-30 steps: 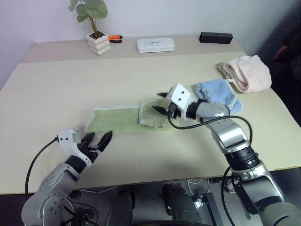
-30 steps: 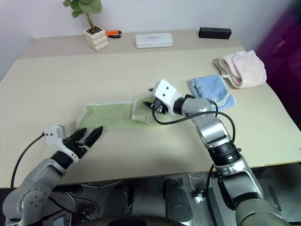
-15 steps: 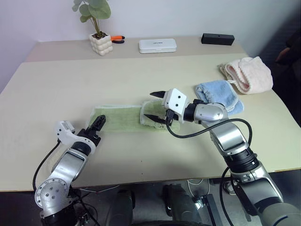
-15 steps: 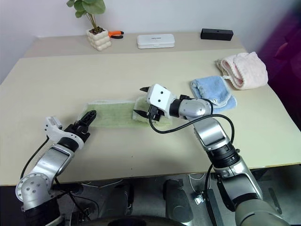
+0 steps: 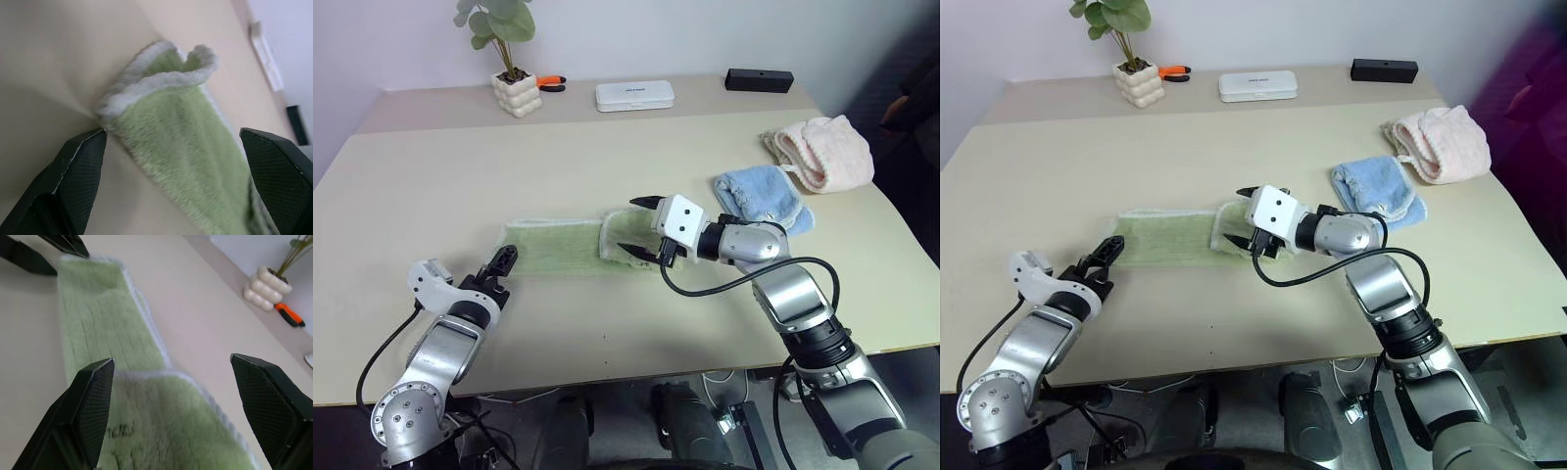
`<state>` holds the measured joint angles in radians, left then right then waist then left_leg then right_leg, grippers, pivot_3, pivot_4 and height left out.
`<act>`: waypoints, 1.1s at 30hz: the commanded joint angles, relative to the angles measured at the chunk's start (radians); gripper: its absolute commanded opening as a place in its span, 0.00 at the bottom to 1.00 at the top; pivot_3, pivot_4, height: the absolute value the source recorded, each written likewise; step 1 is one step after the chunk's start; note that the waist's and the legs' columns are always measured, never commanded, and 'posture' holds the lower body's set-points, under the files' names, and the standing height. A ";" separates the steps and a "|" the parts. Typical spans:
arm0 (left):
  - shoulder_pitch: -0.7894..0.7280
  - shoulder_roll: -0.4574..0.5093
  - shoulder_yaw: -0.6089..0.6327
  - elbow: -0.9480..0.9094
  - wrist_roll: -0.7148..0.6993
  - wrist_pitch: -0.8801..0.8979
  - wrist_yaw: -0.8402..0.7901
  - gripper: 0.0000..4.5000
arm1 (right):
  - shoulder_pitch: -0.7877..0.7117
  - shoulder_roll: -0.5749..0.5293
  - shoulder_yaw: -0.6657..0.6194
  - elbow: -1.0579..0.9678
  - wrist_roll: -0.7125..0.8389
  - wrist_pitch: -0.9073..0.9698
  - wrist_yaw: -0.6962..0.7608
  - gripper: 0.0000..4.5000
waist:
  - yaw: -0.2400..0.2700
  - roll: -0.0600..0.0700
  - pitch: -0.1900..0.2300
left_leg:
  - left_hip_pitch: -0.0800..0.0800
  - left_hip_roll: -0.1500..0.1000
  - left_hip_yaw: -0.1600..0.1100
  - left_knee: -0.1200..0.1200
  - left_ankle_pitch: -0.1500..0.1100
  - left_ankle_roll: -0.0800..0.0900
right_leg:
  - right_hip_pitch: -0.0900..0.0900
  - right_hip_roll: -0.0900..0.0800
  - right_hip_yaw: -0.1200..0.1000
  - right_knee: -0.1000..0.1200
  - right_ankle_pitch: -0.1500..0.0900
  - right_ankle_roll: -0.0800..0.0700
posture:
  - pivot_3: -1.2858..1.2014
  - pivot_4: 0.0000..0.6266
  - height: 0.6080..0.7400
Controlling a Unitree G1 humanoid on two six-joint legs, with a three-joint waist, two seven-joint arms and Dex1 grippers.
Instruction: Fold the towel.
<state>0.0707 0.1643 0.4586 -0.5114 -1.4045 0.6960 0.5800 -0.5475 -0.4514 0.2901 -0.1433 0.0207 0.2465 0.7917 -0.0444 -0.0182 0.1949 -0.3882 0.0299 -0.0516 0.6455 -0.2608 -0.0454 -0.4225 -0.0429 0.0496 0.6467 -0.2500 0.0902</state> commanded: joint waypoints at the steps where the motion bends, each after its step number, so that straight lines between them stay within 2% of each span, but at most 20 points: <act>1: 0.019 0.019 0.021 0.034 0.053 -0.035 0.092 1.00 | 0.001 0.002 0.003 -0.026 -0.009 -0.027 0.000 0.86 | 0.000 0.000 0.000 | 0.000 0.000 0.000 0.000 0.000 0.000 | 0.000 0.000 0.000 0.000 0.000 0.000 | 0.52 0.24 0.98; 11: -0.113 0.055 -0.008 0.189 0.080 -0.060 0.084 1.00 | -0.007 0.021 0.018 -0.025 -0.024 -0.024 -0.003 0.86 | 0.003 0.000 0.000 | 0.000 0.000 0.000 0.000 0.000 0.000 | 0.000 0.000 0.000 0.000 0.000 0.000 | 0.52 0.24 0.98; 14: -0.133 0.057 -0.020 0.215 0.070 -0.044 0.062 0.81 | -0.004 0.021 0.011 -0.043 -0.025 -0.012 -0.010 0.87 | 0.005 0.001 -0.001 | 0.000 0.000 0.000 0.000 0.000 0.000 | 0.000 0.000 0.000 0.000 0.000 0.000 | 0.52 0.24 0.98; 16: -0.135 0.055 -0.022 0.216 0.066 -0.041 0.049 0.60 | -0.003 0.021 0.010 -0.046 -0.026 -0.009 -0.012 0.87 | 0.008 0.001 -0.001 | 0.000 0.000 0.000 0.000 0.000 0.000 | 0.000 0.000 0.000 0.000 0.000 0.000 | 0.52 0.24 0.98; 21: -0.127 0.046 -0.018 0.210 0.062 -0.047 0.030 0.02 | 0.000 0.020 0.012 -0.056 -0.028 -0.006 -0.017 0.87 | 0.029 0.001 -0.001 | -0.001 -0.001 0.000 0.001 0.001 -0.001 | 0.000 -0.001 0.000 -0.001 0.000 0.000 | 0.52 0.24 0.98; 27: -0.126 0.061 -0.002 0.181 0.061 -0.063 -0.021 0.01 | 0.000 0.027 0.015 -0.060 -0.030 -0.007 -0.018 0.87 | 0.032 0.001 -0.001 | -0.002 -0.002 0.000 0.001 0.001 -0.002 | 0.000 -0.002 0.000 -0.002 0.000 0.000 | 0.52 0.24 0.98; 33: -0.151 0.168 0.083 0.135 0.057 -0.115 -0.145 0.01 | -0.002 0.032 0.018 -0.050 -0.036 -0.017 -0.015 0.87 | 0.030 -0.002 0.001 | -0.003 -0.001 -0.001 0.000 0.001 -0.002 | -0.001 -0.002 -0.001 -0.002 0.000 -0.001 | 0.52 0.24 0.98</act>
<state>-0.0825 0.3241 0.5127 -0.3414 -1.3402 0.5966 0.4577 -0.5414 -0.4281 0.3108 -0.1575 -0.0174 0.2461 0.7810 -0.0147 -0.0203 0.1957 -0.3911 0.0285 -0.0528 0.6457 -0.2596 -0.0478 -0.4232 -0.0447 0.0485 0.6445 -0.2503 0.0893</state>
